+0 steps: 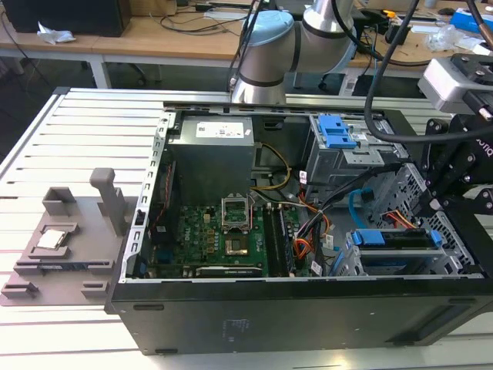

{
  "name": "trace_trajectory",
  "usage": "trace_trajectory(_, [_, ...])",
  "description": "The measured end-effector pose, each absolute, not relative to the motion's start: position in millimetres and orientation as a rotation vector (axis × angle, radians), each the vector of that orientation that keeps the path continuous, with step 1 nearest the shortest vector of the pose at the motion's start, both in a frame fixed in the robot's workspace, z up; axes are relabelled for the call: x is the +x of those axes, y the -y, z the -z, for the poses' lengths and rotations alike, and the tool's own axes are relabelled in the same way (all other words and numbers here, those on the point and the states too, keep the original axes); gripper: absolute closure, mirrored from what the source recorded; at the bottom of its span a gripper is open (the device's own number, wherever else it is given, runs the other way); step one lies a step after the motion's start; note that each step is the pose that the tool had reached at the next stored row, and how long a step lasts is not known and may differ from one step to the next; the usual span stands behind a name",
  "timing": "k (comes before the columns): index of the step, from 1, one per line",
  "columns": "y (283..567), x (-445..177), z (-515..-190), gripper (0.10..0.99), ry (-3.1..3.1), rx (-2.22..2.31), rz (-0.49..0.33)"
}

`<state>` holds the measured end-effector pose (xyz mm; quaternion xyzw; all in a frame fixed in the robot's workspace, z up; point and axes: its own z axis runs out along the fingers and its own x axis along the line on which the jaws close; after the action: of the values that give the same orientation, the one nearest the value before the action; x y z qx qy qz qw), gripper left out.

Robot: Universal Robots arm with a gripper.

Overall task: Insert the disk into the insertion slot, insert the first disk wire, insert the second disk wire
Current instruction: 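Insert the first disk wire, then insert the second disk wire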

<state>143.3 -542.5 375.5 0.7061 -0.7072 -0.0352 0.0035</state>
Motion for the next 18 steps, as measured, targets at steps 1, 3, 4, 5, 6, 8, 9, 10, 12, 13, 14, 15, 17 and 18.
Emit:
trace_trajectory(1, [542, 143, -376, 0.98, 2.217, 2.213, 0.11])
trace_trajectory(3, [542, 143, -376, 0.98, 2.217, 2.213, 0.11])
trace_trajectory(4, [542, 143, -376, 0.98, 2.217, 2.213, 0.11])
trace_trajectory(5, [542, 143, -376, 0.98, 2.217, 2.213, 0.11])
trace_trajectory(6, [542, 143, -376, 0.98, 2.217, 2.213, 0.11])
trace_trajectory(8, [542, 143, -376, 0.851, 2.217, 2.213, 0.11])
trace_trajectory(9, [542, 143, -376, 0.784, 2.217, 2.213, 0.11])
trace_trajectory(10, [541, 141, -376, 0.784, 2.216, 2.214, 0.11])
trace_trajectory(12, [536, 136, -376, 0.784, 2.215, 2.215, 0.11])
trace_trajectory(13, [534, 134, -376, 0.784, 2.215, 2.215, 0.11])
trace_trajectory(14, [532, 132, -376, 0.784, 2.215, 2.215, 0.11])
trace_trajectory(15, [529, 129, -376, 0.784, 2.215, 2.215, 0.11])
trace_trajectory(17, [522, 122, -376, 0.784, 2.215, 2.215, 0.11])
trace_trajectory(18, [520, 118, -376, 0.784, 2.215, 2.215, 0.11])
